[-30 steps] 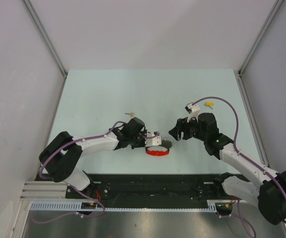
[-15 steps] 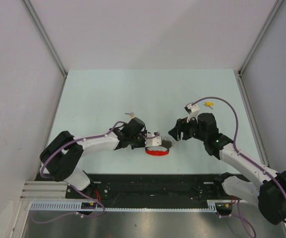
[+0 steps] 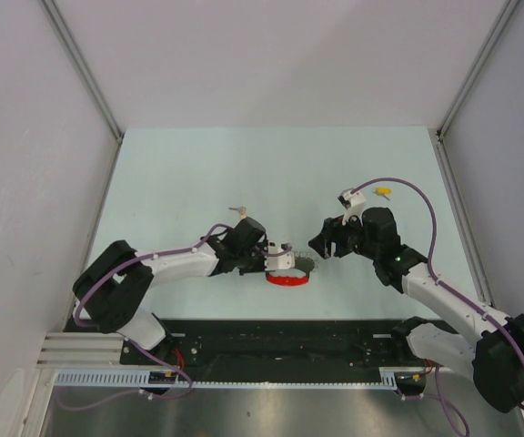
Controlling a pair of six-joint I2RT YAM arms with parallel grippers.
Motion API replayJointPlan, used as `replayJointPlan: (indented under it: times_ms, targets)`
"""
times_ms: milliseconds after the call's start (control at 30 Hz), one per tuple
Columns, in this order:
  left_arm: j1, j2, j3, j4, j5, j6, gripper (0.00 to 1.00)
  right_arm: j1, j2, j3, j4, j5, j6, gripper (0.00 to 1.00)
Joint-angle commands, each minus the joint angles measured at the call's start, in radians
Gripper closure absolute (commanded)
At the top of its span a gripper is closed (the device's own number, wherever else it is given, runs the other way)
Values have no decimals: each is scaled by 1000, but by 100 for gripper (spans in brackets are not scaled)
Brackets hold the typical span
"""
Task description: Put the keys on the keyring
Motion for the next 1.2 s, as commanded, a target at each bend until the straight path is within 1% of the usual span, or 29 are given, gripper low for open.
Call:
replayJointPlan:
  times_ms: [0,200,367,633,1167]
  targets:
    - [-5,-15,-11,-5,-3,23,63,6,-1,-3,40,4,-2,32]
    - [-5,-33,-29,5,-8,23,62,8,-3,-3,40,7,-4,32]
    - [-5,-4,-9,10,-19,23,65,9,-3,-5,42,10,-4,32]
    - [-5,-4,-5,27,-32,17,69,11,0,-3,42,11,-4,32]
    - [-17,0,2,45,-20,-8,72,12,0,-5,43,8,-4,32]
